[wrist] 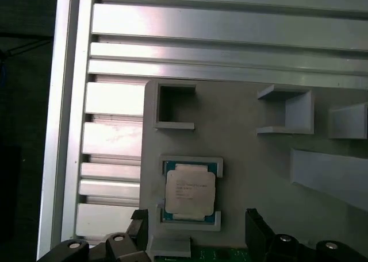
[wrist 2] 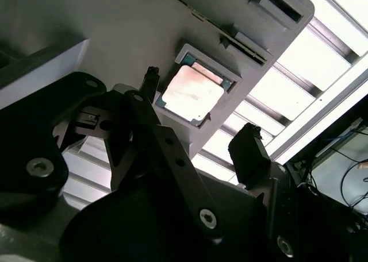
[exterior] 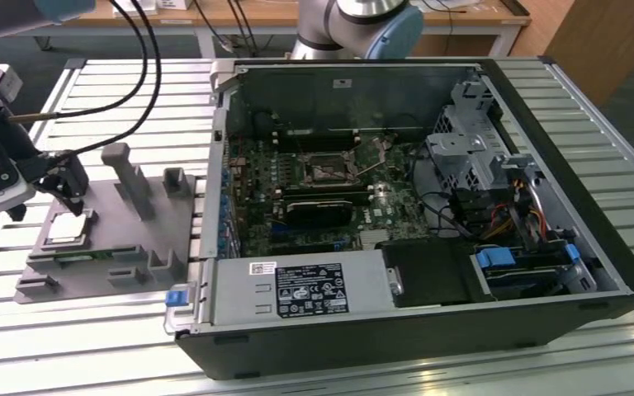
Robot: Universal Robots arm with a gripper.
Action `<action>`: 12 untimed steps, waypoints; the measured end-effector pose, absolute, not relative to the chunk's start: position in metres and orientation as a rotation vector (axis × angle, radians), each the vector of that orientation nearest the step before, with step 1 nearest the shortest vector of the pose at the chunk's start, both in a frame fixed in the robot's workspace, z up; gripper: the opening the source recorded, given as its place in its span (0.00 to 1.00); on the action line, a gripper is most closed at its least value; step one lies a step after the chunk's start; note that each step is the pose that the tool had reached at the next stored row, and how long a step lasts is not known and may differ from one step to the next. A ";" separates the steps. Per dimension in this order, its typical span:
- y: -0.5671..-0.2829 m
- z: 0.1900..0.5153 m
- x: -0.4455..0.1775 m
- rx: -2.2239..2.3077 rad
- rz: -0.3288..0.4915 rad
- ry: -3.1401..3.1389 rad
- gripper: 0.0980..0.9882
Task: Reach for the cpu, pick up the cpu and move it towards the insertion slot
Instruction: 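Pick up the cpu and move it towards the insertion slot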
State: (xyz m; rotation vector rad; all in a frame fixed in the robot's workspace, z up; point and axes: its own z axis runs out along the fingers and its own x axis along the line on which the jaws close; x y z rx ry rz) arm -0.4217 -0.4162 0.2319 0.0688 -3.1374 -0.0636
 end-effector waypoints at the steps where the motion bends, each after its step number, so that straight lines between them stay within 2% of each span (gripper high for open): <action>1: -0.416 0.230 -0.422 0.069 -0.064 -3.137 0.75; 12: -0.416 0.213 -0.422 0.087 -0.066 -3.138 0.75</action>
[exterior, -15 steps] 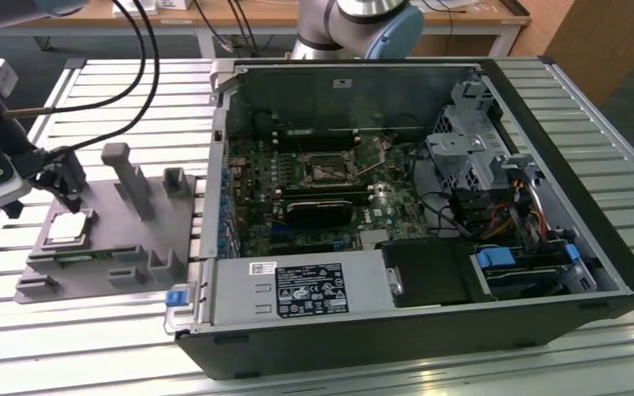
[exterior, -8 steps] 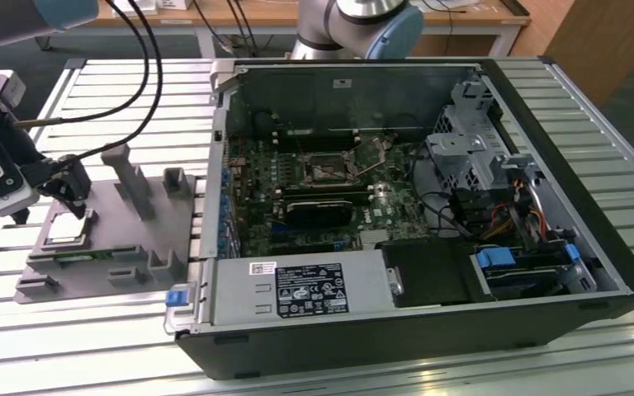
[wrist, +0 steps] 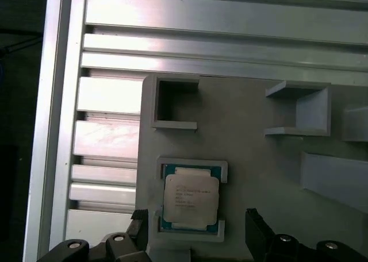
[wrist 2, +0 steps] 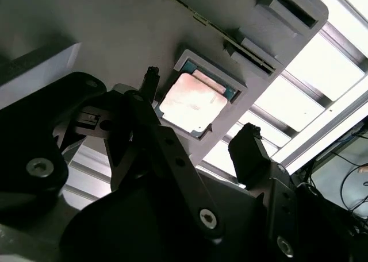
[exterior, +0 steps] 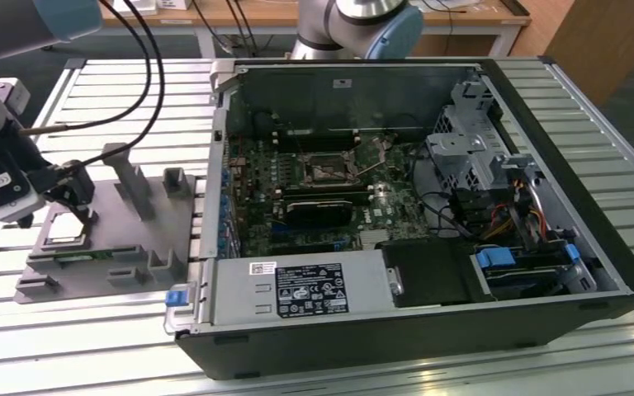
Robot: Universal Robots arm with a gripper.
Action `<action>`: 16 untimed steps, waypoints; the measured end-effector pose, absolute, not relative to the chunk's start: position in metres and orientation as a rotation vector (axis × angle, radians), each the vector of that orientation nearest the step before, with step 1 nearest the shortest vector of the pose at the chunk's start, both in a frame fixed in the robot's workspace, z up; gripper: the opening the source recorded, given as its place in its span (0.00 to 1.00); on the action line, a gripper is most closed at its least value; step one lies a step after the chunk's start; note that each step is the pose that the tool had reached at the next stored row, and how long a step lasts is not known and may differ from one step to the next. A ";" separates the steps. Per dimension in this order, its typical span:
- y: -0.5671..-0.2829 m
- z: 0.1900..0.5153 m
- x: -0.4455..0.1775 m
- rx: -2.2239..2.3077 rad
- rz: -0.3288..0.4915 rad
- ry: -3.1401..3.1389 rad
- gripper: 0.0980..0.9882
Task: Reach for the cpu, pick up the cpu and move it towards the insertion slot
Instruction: 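Pick up the cpu and move it towards the insertion slot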
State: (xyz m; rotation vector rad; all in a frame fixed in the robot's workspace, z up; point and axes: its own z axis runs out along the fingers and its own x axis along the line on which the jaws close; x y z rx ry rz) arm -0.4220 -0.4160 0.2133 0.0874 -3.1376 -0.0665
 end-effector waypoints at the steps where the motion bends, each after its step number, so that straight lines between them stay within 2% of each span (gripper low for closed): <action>1: -0.416 0.213 -0.422 0.089 -0.067 -3.138 0.75; 16: -0.410 0.197 -0.424 0.089 -0.068 -3.138 0.75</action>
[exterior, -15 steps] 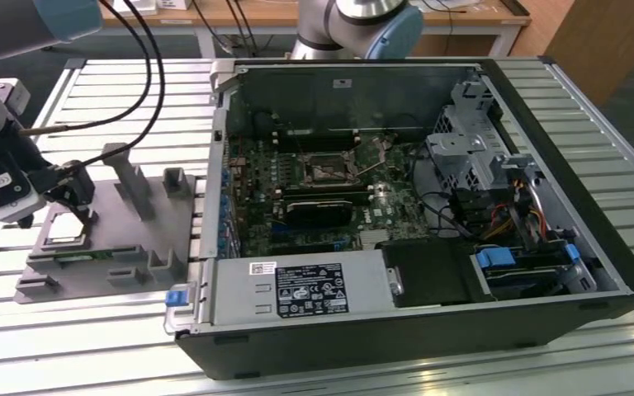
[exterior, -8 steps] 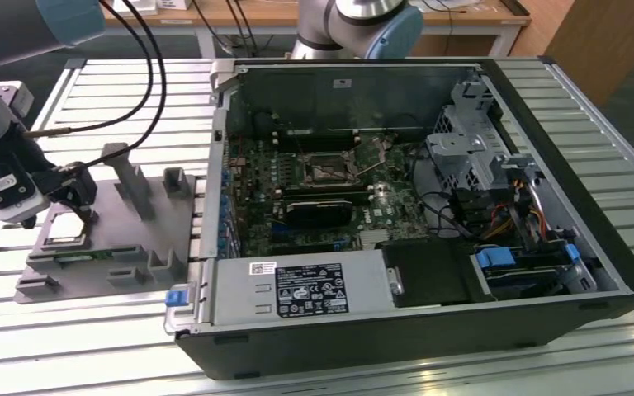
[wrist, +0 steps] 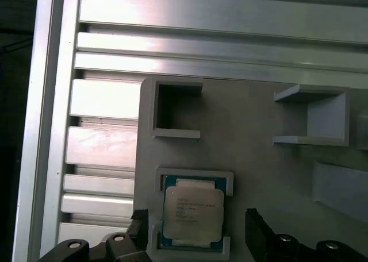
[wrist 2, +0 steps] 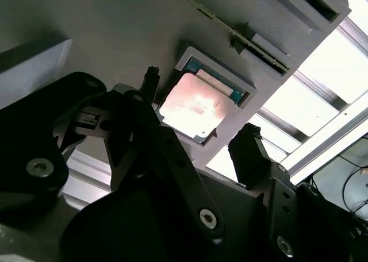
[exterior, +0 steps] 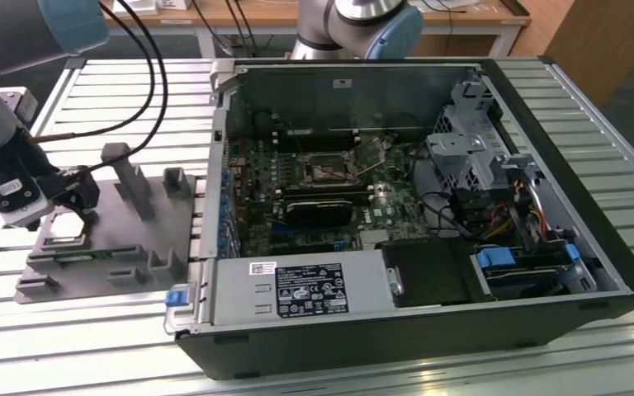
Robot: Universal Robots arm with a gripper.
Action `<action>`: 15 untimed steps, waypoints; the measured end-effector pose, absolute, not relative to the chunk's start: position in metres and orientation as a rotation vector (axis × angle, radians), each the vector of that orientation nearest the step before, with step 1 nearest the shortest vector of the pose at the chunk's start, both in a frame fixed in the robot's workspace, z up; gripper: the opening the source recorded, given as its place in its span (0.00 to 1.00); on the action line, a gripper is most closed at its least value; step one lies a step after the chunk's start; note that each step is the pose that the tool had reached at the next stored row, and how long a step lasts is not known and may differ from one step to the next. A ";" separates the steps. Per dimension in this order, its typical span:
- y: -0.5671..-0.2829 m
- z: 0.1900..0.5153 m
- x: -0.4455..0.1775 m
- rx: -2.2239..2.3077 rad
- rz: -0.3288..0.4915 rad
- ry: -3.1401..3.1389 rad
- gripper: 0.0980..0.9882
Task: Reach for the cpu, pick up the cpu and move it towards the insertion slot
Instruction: 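Pick up the cpu and move it towards the insertion slot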
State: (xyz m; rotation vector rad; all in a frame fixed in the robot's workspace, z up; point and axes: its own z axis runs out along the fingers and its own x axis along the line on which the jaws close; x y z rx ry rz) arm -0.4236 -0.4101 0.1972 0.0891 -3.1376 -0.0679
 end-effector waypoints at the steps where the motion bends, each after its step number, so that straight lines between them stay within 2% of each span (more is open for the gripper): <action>1: -0.410 0.196 -0.424 0.089 -0.068 -3.138 0.75; 4: -0.409 0.193 -0.424 0.089 -0.068 -3.138 0.73; 5: -0.409 0.192 -0.424 0.089 -0.068 -3.137 0.66; 6: -0.409 0.192 -0.425 0.089 -0.068 -3.137 0.66; 7: -0.409 0.191 -0.425 0.089 -0.068 -3.137 0.59; 15: -0.407 0.187 -0.425 0.089 -0.068 -3.137 0.59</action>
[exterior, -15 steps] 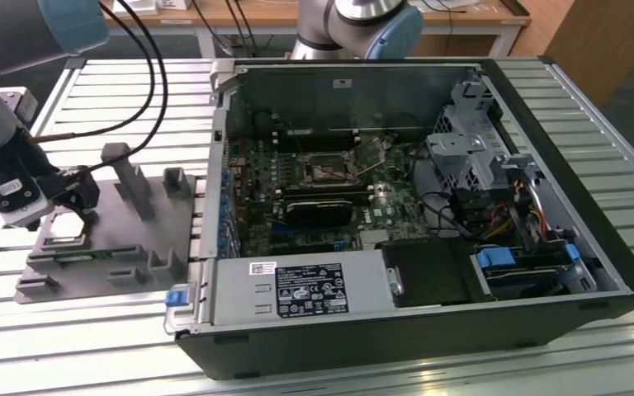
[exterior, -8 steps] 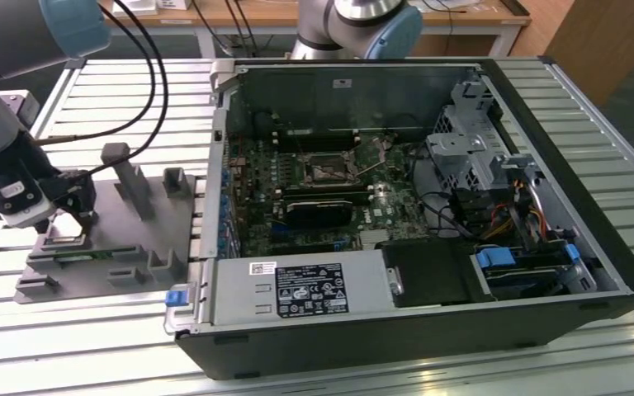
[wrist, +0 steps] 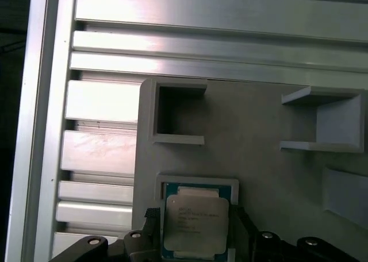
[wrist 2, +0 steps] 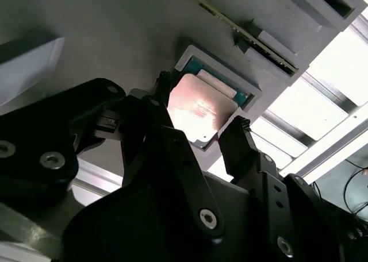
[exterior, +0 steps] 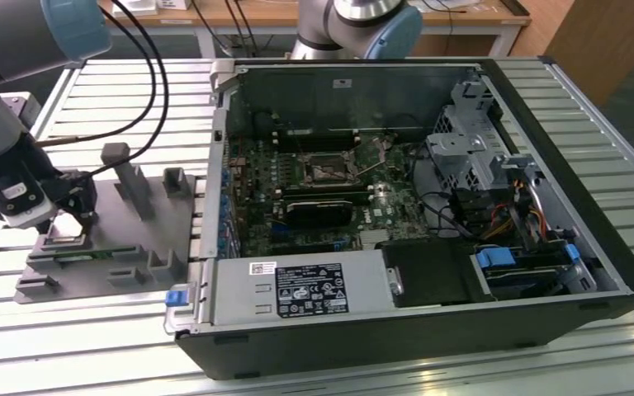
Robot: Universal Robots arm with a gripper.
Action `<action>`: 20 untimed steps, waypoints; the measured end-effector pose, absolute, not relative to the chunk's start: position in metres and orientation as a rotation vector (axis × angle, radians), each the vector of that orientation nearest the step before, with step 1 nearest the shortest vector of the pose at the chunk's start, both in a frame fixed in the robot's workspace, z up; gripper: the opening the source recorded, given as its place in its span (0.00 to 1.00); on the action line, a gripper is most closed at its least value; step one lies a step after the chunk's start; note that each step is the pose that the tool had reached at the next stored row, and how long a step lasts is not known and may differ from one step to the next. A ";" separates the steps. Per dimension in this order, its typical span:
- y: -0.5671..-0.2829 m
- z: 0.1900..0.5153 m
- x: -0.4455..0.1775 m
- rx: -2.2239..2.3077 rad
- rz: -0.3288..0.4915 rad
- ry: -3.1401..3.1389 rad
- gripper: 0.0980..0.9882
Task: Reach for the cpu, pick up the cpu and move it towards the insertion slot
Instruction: 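Pick up the cpu and move it towards the insertion slot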
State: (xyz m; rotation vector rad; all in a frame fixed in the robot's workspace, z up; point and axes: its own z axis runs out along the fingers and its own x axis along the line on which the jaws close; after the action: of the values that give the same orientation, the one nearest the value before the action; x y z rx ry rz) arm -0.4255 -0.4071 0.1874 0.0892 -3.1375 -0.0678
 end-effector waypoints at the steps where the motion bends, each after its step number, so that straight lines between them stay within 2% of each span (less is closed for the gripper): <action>1: -0.407 0.187 -0.426 0.089 -0.068 -3.137 0.59; 13: -0.407 0.183 -0.426 0.090 -0.068 -3.137 0.59; 15: -0.407 0.183 -0.426 0.090 -0.068 -3.137 0.56; 16: -0.407 0.183 -0.426 0.090 -0.068 -3.137 0.50; 20: -0.407 0.184 -0.426 0.090 -0.068 -3.138 0.50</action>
State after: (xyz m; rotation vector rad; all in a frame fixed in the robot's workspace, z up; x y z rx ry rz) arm -0.4261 -0.4071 0.1838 0.0900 -3.1379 -0.0683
